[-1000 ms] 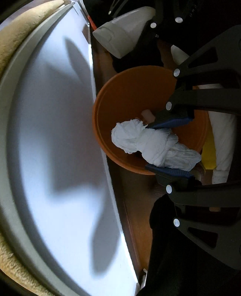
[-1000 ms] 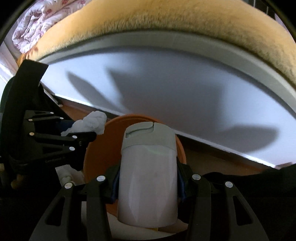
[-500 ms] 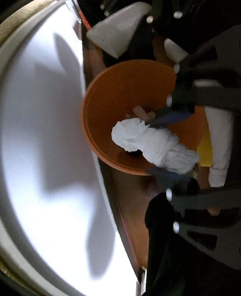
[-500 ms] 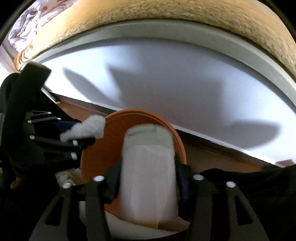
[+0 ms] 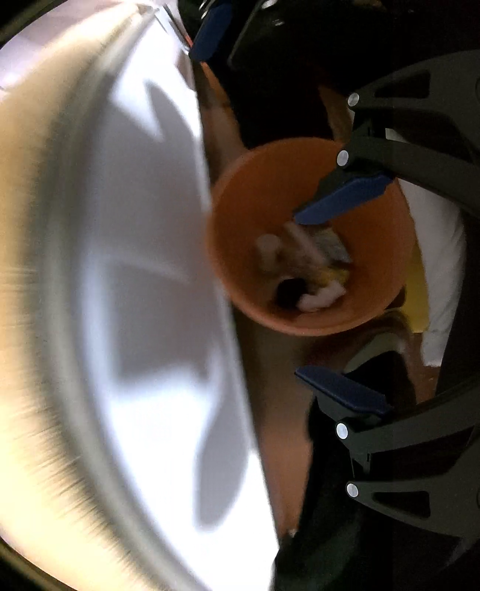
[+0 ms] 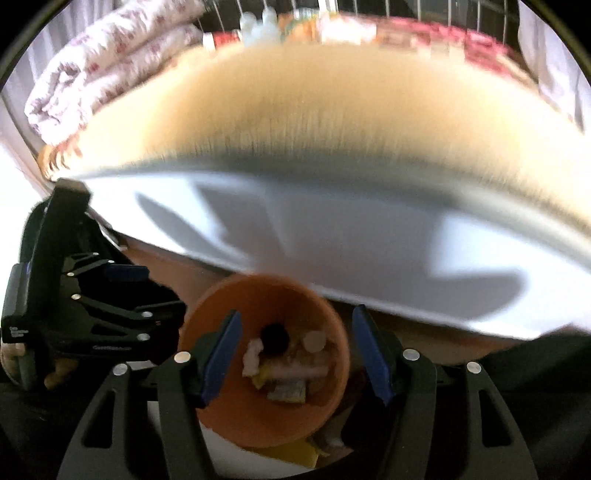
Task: Collect trash
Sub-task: 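Grasp the orange-white snack bag with the right gripper while the left returns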
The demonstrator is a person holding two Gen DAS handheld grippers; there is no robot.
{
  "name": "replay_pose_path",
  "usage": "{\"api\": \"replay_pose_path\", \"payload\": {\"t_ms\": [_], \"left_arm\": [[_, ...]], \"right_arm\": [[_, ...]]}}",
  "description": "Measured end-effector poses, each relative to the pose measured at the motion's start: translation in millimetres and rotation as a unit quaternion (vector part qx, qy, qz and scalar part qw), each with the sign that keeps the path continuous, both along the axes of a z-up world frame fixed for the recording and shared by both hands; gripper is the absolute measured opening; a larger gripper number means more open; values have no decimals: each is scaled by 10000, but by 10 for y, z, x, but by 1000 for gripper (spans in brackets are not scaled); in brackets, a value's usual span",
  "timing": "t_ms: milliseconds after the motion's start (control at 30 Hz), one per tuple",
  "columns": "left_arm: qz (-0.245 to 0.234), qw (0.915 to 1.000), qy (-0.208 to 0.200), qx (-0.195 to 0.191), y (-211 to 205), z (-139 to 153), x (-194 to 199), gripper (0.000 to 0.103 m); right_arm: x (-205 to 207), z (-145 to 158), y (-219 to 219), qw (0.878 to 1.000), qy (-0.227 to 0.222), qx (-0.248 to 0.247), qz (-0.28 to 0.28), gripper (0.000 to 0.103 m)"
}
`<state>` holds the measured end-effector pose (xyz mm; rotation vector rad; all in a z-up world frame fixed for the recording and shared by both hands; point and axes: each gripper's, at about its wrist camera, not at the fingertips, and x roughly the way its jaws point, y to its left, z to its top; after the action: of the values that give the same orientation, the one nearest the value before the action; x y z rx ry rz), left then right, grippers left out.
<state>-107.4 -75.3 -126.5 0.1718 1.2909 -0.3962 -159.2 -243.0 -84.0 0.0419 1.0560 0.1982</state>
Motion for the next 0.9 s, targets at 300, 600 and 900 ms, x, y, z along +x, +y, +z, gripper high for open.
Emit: {"api": "replay_pose_path", "payload": {"t_ms": [300, 600, 900], "left_arm": [[154, 9820, -1869, -247, 191, 1103, 343, 81], [636, 9671, -2452, -243, 170, 1476, 1306, 81], [1079, 9663, -2318, -308, 297, 1259, 1732, 81]], "right_arm": [[602, 845, -383, 9942, -1027, 268, -193, 68], [2057, 1027, -447, 9893, -1205, 340, -756, 76], [2984, 694, -233, 9923, -729, -451, -900, 89]]}}
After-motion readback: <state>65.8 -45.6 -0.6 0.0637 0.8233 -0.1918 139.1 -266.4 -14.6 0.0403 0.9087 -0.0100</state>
